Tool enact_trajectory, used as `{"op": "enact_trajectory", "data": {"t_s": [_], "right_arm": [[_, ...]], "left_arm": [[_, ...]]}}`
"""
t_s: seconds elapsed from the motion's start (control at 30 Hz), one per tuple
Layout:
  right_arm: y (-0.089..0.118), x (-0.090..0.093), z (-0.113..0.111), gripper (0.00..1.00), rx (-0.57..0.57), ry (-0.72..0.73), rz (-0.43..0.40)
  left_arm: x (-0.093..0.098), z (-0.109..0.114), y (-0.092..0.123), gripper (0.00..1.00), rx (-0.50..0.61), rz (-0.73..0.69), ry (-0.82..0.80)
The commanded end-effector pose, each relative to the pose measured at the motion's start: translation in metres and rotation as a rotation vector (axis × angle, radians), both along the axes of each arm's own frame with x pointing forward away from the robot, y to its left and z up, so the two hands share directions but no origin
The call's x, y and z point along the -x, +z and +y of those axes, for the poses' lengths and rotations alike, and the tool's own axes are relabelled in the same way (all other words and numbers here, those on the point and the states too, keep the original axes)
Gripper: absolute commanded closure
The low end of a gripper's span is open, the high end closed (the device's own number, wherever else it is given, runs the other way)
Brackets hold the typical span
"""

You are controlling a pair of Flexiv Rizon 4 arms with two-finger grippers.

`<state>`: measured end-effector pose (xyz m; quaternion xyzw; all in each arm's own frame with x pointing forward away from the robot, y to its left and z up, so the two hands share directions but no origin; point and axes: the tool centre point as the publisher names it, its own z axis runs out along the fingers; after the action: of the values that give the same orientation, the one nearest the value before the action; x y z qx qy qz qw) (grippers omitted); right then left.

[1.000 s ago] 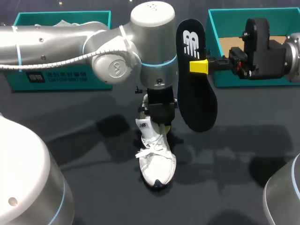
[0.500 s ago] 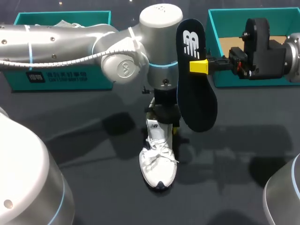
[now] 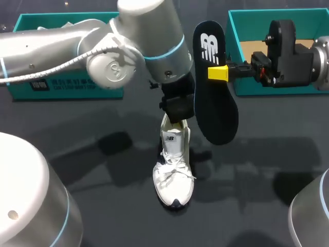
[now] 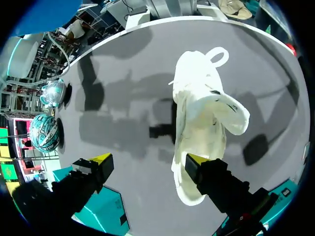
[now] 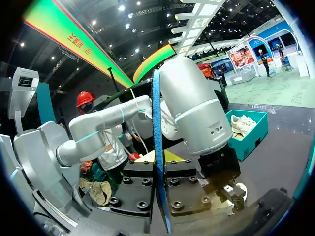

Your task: Take the shoe out of the shoebox, open the shoe tongue, remove and reinsert the insole, then place the shoe into the shoebox

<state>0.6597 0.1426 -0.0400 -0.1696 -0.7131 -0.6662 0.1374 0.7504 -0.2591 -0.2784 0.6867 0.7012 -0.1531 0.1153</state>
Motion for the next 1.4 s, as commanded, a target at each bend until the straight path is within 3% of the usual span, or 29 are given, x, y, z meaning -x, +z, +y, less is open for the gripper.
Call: {"op": "enact_trajectory", "data": {"t_s": [0.03,0.3,0.47,0.7,1.07,1.2,1.4], "right_arm": [[-0.001,0.0,0.002,1.0,0.001,-0.001,0.001],[-0.001,0.0,0.002,1.0,0.001,-0.001,0.001],[-0.001,0.0,0.002,1.0,0.001,-0.001,0.001],[-0.001,0.0,0.002,1.0,0.001,-0.001,0.001],[-0.001,0.0,0.002,1.0,0.001,-0.001,0.001],[-0.001,0.0,0.002,1.0,0.001,-0.001,0.001],[-0.001,0.0,0.002,1.0,0.001,-0.001,0.001]], "left_arm": [[0.005,0.032,0.024,0.0,0.216,0.0,0.039],[0.005,0.032,0.024,0.0,0.216,0.0,0.039],[-0.005,0.031,0.038,0.0,0.409,-0.041,0.043],[-0.013,0.018,0.095,0.0,0.697,-0.06,0.052],[-0.013,0.018,0.095,0.0,0.697,-0.06,0.052],[-0.021,0.02,0.101,0.0,0.85,-0.035,0.032],[-0.026,0.018,0.117,0.0,0.966,-0.045,0.012]]}}
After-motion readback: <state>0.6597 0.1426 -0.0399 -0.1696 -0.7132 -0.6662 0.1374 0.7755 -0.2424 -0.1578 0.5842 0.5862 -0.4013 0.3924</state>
